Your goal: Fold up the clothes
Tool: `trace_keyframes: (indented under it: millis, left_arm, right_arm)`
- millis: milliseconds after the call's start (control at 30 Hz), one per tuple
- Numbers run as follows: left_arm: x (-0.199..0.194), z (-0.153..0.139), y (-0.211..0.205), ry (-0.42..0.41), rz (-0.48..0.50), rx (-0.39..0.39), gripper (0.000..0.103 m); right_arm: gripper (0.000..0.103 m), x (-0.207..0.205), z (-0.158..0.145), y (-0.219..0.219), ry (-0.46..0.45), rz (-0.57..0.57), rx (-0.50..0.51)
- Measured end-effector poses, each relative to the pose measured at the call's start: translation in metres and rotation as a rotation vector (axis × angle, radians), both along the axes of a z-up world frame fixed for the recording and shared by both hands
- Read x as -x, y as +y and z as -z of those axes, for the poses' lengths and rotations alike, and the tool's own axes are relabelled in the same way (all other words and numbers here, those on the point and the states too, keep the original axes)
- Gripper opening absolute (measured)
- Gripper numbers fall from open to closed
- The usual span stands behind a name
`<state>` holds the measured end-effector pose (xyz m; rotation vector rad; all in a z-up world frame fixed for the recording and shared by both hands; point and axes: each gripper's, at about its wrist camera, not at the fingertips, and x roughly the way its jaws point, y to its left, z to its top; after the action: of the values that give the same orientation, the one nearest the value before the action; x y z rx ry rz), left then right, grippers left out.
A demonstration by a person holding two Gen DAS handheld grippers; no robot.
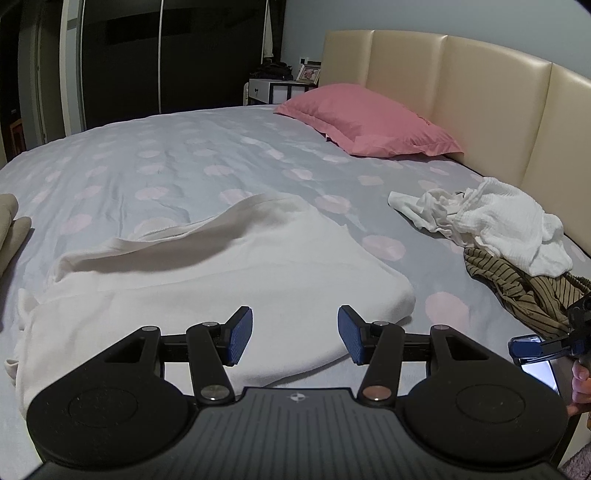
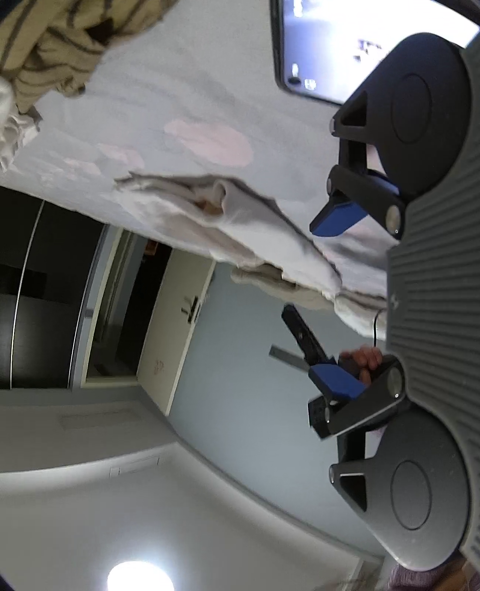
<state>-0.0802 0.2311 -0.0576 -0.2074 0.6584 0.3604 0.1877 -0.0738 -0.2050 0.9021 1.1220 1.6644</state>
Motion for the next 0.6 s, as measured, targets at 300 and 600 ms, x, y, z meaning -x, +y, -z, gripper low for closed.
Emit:
trace_keyframes:
  millis: [300,600]
  left_arm:
    - [-0.001,0.000,-0.002,0.000,0.009,0.000,0.049]
    - [0.008,-0.004,0.001,0.007,0.000,-0.018,0.049]
  right_arm:
    - [0.080,-0.003,-0.014,-0.001,-0.012,-0.005,-0.056]
    - [0.087,-0.013,-0.068,0.011,-0.102,0.061,-0.085]
